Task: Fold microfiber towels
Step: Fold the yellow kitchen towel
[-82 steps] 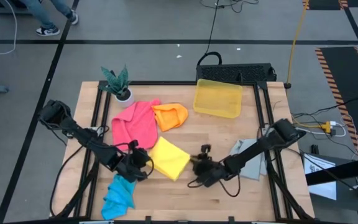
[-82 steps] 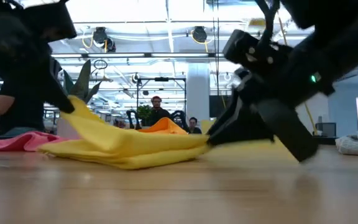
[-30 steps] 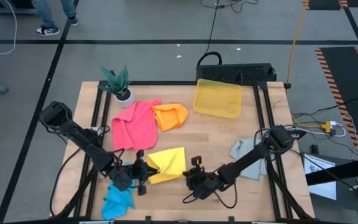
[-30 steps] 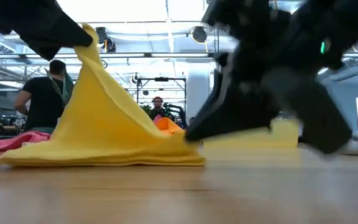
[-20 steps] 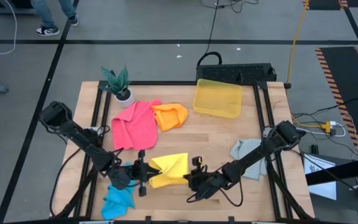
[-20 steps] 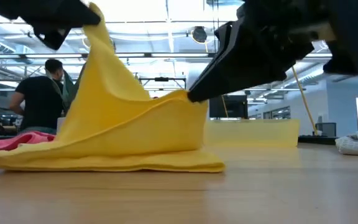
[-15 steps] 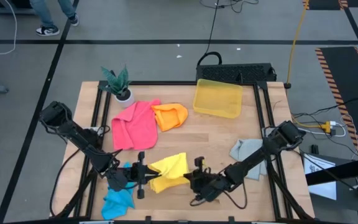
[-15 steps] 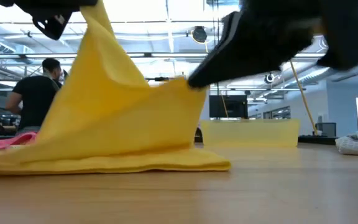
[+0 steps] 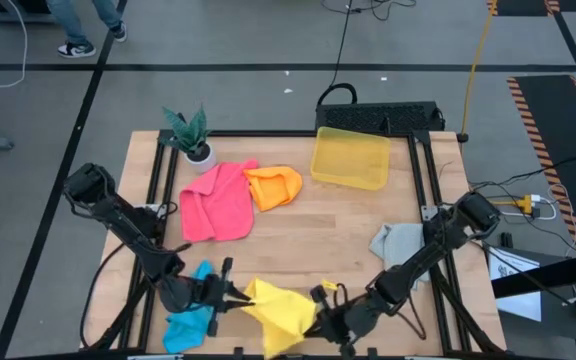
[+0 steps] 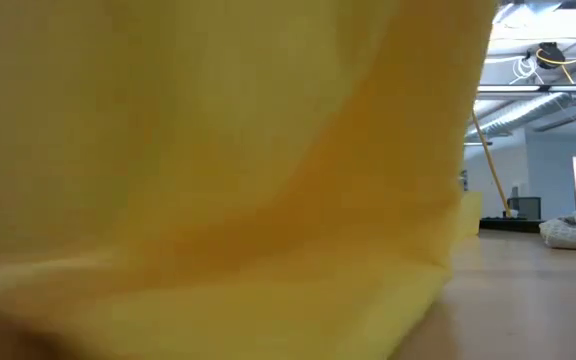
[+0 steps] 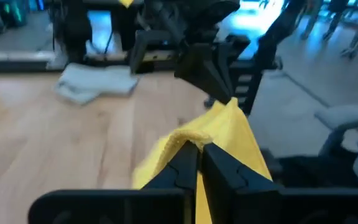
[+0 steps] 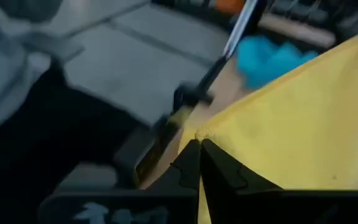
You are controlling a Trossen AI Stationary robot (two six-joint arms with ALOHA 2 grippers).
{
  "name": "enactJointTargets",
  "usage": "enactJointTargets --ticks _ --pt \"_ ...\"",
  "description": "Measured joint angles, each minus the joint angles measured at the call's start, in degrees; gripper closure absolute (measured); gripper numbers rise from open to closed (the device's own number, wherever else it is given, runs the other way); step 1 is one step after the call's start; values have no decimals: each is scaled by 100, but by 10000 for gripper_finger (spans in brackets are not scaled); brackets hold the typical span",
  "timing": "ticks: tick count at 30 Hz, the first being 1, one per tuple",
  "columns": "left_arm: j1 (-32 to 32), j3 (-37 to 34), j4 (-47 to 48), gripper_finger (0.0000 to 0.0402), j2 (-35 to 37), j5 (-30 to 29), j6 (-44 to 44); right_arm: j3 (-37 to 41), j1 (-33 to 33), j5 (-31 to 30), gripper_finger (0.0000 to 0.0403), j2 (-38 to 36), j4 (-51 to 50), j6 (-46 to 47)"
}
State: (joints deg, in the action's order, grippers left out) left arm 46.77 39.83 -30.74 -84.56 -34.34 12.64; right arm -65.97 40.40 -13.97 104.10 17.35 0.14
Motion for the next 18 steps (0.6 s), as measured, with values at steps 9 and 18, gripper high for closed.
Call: enactJointTargets --ticks 9,18 --pt "-707 2 316 384 4 -1422 -762 632 -500 -2943 403 -751 -25 655" --pt "-2044 2 2419 397 3 -1507 683 2371 -1981 -2174 401 -800 366 2113"
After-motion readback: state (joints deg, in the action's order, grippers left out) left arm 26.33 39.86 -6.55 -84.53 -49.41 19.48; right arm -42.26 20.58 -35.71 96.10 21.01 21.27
